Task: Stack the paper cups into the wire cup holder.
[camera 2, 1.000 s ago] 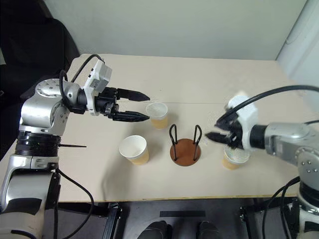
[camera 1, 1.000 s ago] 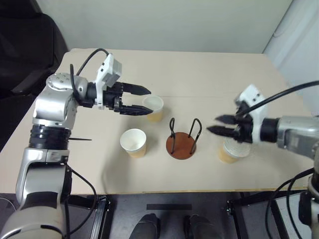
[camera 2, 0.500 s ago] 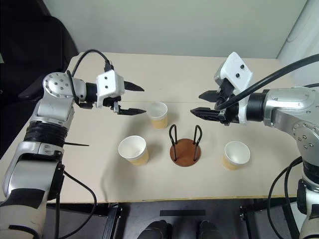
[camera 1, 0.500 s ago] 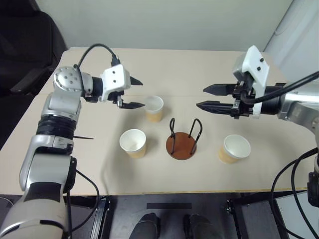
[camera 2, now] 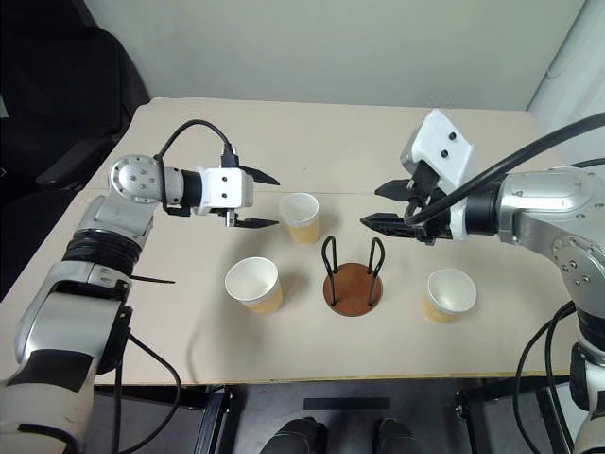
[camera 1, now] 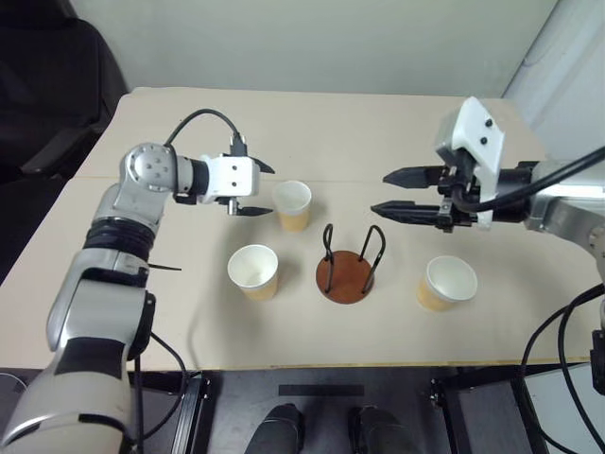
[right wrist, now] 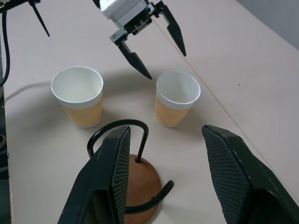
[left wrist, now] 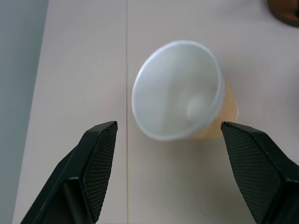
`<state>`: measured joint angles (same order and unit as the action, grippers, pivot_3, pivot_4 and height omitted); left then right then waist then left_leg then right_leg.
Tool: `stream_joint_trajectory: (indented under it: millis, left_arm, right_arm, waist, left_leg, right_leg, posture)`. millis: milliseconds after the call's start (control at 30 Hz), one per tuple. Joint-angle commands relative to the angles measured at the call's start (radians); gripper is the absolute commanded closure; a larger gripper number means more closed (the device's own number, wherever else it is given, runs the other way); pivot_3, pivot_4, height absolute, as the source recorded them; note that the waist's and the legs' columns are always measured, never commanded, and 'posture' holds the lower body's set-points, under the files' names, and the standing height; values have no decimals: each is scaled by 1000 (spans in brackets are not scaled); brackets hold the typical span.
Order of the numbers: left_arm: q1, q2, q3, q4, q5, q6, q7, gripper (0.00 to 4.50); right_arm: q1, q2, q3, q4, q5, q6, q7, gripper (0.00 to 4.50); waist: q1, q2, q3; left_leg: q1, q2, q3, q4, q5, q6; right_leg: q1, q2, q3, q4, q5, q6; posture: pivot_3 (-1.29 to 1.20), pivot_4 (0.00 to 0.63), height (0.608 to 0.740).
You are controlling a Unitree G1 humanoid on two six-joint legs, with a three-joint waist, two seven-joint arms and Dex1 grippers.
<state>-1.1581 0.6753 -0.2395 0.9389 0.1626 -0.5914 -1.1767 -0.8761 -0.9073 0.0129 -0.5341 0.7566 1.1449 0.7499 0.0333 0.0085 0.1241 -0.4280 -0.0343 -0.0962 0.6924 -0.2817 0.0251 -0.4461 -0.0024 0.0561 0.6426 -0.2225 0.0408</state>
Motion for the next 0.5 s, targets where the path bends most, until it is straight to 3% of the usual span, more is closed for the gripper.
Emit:
stream_joint_trajectory:
  millis: [33,500]
  left_arm:
    - [-32,-8,9,3,5,-34,23,676]
    - [-11,-6,-43,-11,38,-89,-30,676]
  right_arm:
    - [-1,-17,-34,-36,13,-8,7,2101]
    - [13,-24,-70,-36,35,12,-12,2101]
  waist:
    - [-2,0,0]
    - [-1,0,0]
  left_leg:
    - [0,0,0,0,0,0]
    - [-1,0,0,4,0,0]
  right_leg:
    - [0,0,0,0,0,0]
    - [-1,0,0,1,0,0]
  posture:
    - [0,150,740]
    - [0,150,740]
